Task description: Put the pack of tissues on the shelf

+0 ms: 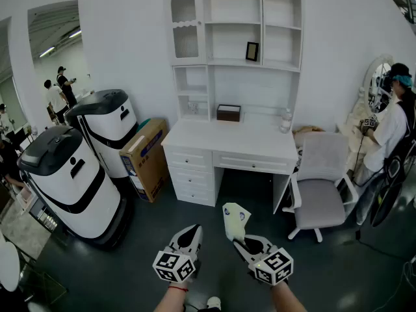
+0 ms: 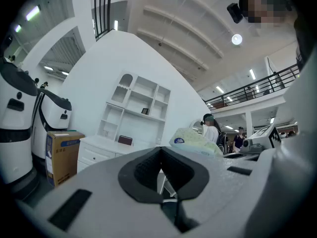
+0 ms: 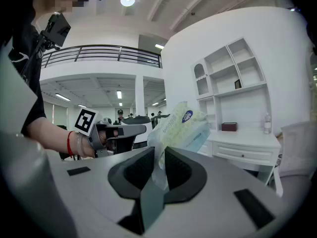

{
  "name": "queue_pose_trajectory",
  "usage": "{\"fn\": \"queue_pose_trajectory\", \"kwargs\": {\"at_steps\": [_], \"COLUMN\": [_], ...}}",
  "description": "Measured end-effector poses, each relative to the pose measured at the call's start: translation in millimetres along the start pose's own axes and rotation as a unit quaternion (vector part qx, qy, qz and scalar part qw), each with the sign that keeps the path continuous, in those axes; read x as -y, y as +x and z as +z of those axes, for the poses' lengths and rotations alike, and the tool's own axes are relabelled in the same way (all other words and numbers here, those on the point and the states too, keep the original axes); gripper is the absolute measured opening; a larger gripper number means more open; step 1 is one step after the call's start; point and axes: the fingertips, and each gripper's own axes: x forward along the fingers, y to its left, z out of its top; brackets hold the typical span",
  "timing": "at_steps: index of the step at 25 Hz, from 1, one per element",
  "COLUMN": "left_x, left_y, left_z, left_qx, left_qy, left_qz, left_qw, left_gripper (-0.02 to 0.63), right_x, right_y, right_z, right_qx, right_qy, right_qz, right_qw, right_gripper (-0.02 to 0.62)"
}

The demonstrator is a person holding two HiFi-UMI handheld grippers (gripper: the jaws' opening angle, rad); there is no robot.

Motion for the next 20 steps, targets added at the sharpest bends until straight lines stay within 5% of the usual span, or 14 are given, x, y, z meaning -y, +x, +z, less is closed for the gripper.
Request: {"fn": "queue_pose_trajectory", "kwargs": {"at_steps": [20], "left_x": [-154], "left_y": [75], "left_z": [8], "left_qx": [-0.001], "left_qy": [-0.007], "left_qz": [0.006], "left_qw": [1.0], "left_gripper": [0.006], "right_x": [60], "right_y": [179], "right_z": [17], "right_qx": [-0.005], "right_qy": [0.017], "right_qz": [0.013], "right_qw": [1.0], "right_gripper": [0.054]}}
